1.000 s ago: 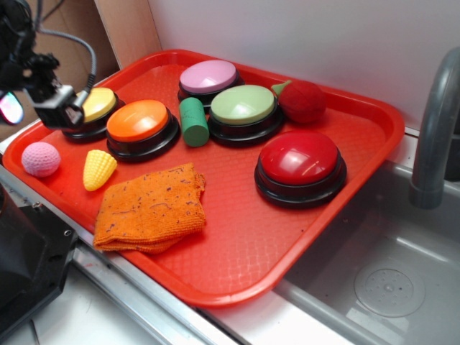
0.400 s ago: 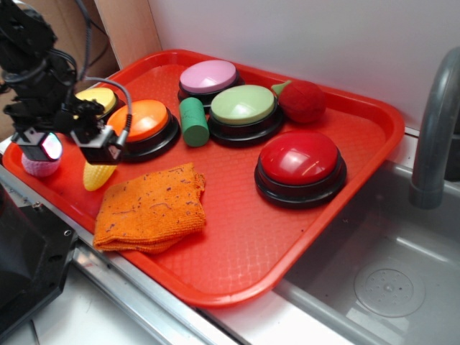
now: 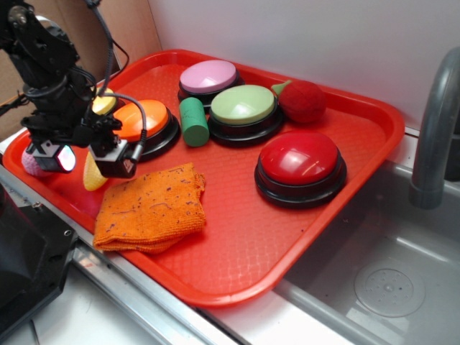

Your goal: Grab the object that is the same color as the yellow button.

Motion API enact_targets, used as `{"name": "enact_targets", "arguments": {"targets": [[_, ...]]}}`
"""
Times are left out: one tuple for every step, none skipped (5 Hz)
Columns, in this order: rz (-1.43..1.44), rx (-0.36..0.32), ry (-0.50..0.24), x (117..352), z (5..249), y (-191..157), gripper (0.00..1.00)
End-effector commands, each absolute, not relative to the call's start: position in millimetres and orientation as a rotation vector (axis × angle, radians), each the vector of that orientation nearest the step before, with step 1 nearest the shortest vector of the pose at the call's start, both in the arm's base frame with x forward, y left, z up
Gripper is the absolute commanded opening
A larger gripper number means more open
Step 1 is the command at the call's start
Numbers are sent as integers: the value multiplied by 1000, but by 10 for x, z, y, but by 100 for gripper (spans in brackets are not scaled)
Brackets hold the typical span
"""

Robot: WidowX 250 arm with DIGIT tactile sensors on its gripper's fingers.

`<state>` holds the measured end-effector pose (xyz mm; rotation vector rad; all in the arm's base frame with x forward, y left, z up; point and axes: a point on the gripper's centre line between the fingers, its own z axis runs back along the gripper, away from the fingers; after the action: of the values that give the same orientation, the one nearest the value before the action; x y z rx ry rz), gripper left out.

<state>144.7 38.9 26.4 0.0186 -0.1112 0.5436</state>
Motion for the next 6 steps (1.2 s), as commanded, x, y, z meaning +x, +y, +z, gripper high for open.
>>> {"name": "enact_targets", "arguments": {"targets": [[561,29,-147,1440,191,407,100],[578,49,-155,1451,166,402,20],[557,54,-155,1458,161,410,12],[576,48,-177,1441,257,405,7],[537,-1,-200,1449,549,361,0],[485,-16,-189,1485,919,204,0]]}}
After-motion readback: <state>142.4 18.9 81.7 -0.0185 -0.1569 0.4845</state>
